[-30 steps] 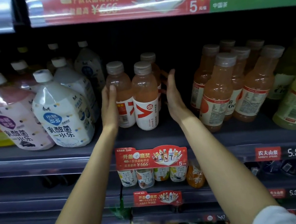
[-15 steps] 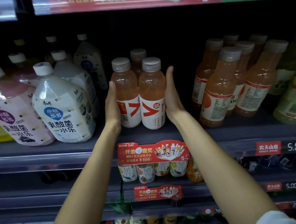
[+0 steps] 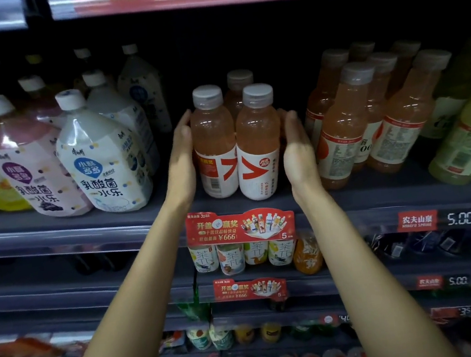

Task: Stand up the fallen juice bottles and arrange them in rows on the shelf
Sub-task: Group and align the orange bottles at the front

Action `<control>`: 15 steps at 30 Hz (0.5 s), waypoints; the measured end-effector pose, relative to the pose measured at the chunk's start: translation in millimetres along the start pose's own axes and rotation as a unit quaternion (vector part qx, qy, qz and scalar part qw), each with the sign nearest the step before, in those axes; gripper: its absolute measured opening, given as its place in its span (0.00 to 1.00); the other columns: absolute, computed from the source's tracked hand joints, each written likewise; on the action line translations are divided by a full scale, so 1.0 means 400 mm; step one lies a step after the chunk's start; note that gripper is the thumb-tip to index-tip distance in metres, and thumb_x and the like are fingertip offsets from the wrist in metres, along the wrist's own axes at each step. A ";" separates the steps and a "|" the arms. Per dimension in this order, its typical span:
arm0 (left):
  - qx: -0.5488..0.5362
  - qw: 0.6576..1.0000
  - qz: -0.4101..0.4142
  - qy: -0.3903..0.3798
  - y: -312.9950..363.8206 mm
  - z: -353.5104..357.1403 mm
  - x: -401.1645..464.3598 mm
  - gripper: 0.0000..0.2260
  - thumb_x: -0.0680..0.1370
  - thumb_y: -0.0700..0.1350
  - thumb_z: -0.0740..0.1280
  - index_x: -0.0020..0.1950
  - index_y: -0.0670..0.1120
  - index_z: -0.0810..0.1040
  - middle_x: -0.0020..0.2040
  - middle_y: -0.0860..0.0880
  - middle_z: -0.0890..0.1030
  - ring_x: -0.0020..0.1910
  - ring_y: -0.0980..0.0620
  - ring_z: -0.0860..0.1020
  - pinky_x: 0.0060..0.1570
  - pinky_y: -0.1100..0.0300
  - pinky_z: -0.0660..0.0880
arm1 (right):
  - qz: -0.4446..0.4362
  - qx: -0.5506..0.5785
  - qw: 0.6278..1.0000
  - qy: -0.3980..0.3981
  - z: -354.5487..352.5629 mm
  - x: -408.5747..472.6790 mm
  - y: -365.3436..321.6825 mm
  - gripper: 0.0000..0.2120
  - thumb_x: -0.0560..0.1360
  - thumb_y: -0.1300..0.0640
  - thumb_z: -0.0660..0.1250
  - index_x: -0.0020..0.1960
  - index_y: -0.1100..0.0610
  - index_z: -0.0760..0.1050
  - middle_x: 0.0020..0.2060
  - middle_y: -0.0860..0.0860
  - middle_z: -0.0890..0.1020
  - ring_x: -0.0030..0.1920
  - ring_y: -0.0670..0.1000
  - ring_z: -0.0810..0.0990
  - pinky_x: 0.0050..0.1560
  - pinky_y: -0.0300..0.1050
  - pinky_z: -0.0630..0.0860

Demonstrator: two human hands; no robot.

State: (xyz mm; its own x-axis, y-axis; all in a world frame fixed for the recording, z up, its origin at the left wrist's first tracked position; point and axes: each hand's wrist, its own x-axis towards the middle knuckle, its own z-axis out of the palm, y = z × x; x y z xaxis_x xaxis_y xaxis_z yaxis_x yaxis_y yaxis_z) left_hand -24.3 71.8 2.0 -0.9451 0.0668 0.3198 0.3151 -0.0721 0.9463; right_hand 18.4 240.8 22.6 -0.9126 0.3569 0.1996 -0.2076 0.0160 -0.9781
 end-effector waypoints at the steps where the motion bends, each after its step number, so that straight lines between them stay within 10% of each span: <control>1: 0.012 0.999 0.024 0.022 0.010 -0.005 -0.010 0.22 0.78 0.60 0.57 0.71 0.54 0.66 0.68 0.52 0.72 0.68 0.57 0.71 0.66 0.59 0.69 | -0.027 -0.044 0.999 0.006 -0.008 -0.009 0.005 0.20 0.82 0.48 0.53 0.71 0.54 0.65 0.68 0.50 0.71 0.67 0.47 0.69 0.61 0.35 0.68; 8: 0.143 0.968 0.157 0.136 0.054 -0.020 -0.151 0.12 0.79 0.39 0.63 0.62 0.47 0.73 0.60 0.48 0.77 0.61 0.52 0.76 0.60 0.62 0.71 | -0.230 -0.216 0.949 0.012 -0.063 -0.107 0.029 0.19 0.78 0.58 0.63 0.68 0.58 0.66 0.59 0.42 0.69 0.61 0.42 0.69 0.61 0.29 0.63; 15: 0.239 0.955 0.126 0.121 0.034 -0.005 -0.130 0.19 0.75 0.50 0.71 0.64 0.49 0.70 0.57 0.50 0.77 0.56 0.53 0.77 0.54 0.59 0.75 | -0.311 -0.336 0.889 0.008 -0.072 -0.156 0.065 0.17 0.76 0.58 0.61 0.64 0.60 0.71 0.57 0.55 0.76 0.55 0.53 0.77 0.51 0.41 0.73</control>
State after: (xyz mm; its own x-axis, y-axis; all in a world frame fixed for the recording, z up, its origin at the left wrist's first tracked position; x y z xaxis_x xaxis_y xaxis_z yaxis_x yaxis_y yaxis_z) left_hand 29.1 65.4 -1.9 -0.8080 -0.1298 0.5748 0.4838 0.4108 0.7728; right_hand 79.9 246.1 -17.1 -0.6882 0.0965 0.7191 -0.4088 0.7672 -0.4943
